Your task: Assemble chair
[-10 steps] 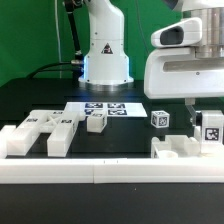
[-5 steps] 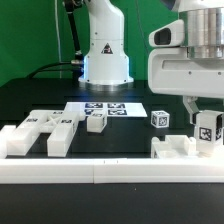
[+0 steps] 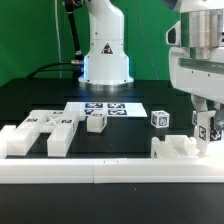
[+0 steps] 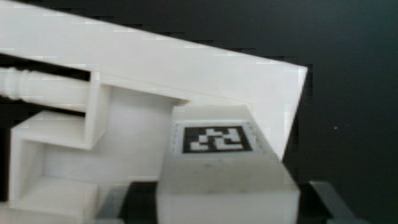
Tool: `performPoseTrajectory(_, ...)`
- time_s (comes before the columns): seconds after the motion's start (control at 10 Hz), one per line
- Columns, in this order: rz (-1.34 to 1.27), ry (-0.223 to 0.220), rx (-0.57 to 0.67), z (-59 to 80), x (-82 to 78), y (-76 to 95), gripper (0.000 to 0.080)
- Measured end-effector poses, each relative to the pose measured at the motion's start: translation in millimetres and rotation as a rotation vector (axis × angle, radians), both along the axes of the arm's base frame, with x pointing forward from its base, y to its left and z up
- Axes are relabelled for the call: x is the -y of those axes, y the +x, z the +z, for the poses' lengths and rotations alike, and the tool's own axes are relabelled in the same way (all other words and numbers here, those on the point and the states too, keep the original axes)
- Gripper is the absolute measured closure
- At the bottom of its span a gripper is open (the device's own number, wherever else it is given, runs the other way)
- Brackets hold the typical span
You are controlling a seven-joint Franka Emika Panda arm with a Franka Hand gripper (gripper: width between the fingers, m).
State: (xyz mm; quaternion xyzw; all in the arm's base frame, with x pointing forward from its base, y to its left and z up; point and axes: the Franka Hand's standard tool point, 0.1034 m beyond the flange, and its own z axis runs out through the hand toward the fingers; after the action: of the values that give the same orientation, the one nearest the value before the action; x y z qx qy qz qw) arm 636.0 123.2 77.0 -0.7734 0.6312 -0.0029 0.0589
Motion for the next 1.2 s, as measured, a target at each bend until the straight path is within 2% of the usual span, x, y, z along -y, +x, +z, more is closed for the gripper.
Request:
performPoseTrajectory(0.3, -0.133, 0.012, -0.009, -0.1, 0.0, 0.0, 0.0509)
performPoseTrajectory(0.5, -0.087, 0.008, -0.005, -0.3, -0.3, -0.1, 0.0508)
performPoseTrajectory(0.6, -0.085, 0.008, -0.005, -0.2, -0.8, -0.2, 0.0279)
performPoseTrajectory(0.7, -0.02, 0.003, 0.0, 0.1, -0.8, -0.2, 0.0279)
performPoseTrajectory(0.8, 0.095, -0.007, 0.01, 0.3, -2.0, -0.3, 0.0173)
performPoseTrajectory(0.9, 0.292, -0.023, 0.028, 0.4, -2.7, -0.3, 0.0157)
performPoseTrajectory(1.2, 0.622, -0.056, 0.061, 1.1, -4.8, 0.8, 0.0151)
